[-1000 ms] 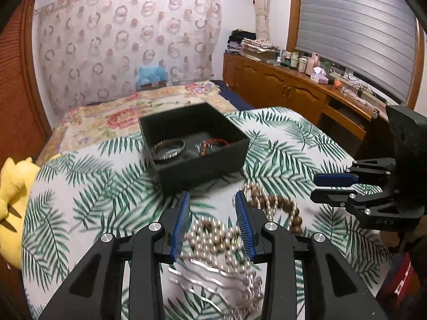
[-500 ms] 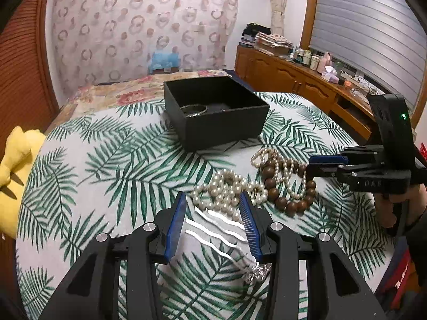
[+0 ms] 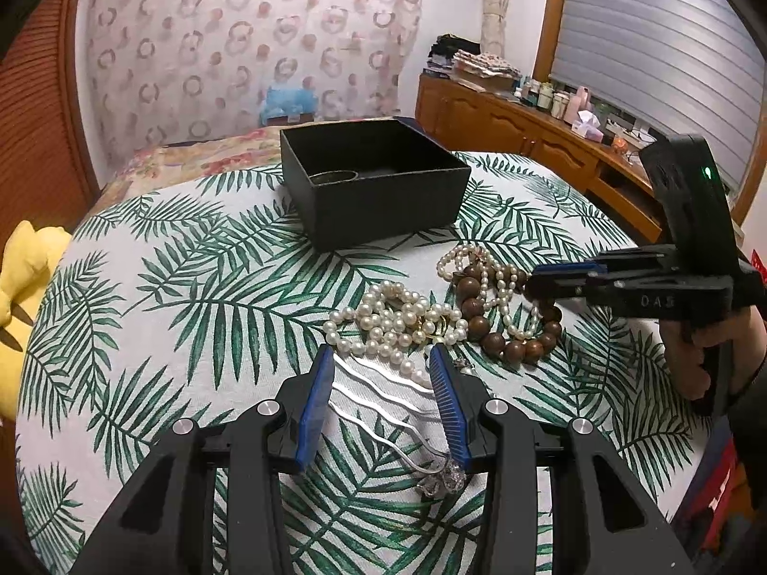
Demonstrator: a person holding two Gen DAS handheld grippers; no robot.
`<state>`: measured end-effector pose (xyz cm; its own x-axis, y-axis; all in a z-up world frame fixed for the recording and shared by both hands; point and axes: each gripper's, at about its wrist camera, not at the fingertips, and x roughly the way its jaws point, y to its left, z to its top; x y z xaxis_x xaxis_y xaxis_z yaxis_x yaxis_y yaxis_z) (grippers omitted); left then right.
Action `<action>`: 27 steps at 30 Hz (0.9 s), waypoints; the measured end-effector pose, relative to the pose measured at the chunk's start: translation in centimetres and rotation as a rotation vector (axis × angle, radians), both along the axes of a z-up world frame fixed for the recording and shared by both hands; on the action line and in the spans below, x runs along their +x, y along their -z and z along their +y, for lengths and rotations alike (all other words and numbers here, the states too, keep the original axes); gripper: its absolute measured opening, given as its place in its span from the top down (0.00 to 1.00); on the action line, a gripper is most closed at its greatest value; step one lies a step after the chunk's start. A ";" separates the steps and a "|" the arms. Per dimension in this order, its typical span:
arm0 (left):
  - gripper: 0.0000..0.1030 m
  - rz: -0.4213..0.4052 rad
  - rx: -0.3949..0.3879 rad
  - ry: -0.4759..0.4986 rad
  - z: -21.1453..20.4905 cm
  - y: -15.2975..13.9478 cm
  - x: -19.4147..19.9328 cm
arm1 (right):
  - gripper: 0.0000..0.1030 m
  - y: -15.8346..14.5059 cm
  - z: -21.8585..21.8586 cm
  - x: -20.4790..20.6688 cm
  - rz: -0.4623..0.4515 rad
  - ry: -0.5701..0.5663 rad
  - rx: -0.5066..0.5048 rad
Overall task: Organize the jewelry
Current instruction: 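Close the right tool on the brown wooden bead strand, then grasp the pearl necklace with the left tool while the right tool holds the bead strand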
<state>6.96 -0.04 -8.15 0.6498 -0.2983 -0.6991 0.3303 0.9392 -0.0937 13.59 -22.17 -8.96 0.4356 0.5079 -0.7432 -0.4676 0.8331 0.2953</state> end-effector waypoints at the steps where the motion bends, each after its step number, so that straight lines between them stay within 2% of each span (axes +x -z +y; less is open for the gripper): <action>1: 0.62 0.000 0.002 0.000 0.0 0.0 0.0 | 0.85 -0.1 0.0 0.1 -0.008 0.003 0.000; 4: 0.62 0.007 0.003 -0.001 0.2 0.2 0.0 | 0.94 -0.7 -0.2 0.1 -0.031 0.008 0.010; 18: 0.62 0.044 -0.008 -0.018 1.2 0.8 1.0 | 0.94 -4.1 -0.4 -1.5 -0.146 -0.015 0.007; 23: 0.77 0.048 0.006 -0.027 1.5 0.6 2.8 | 0.94 -4.6 -0.2 -2.1 -0.158 -0.021 -0.001; 27: 0.80 0.078 0.007 -0.021 1.7 0.8 4.4 | 0.94 -5.1 -0.2 -2.3 -0.171 -0.022 -0.008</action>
<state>11.32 1.65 -8.99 0.5996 -0.2804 -0.7496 0.3025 0.9465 -0.1121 11.29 -22.34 -3.90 0.5451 0.5134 -0.6628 -0.5288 0.8240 0.2034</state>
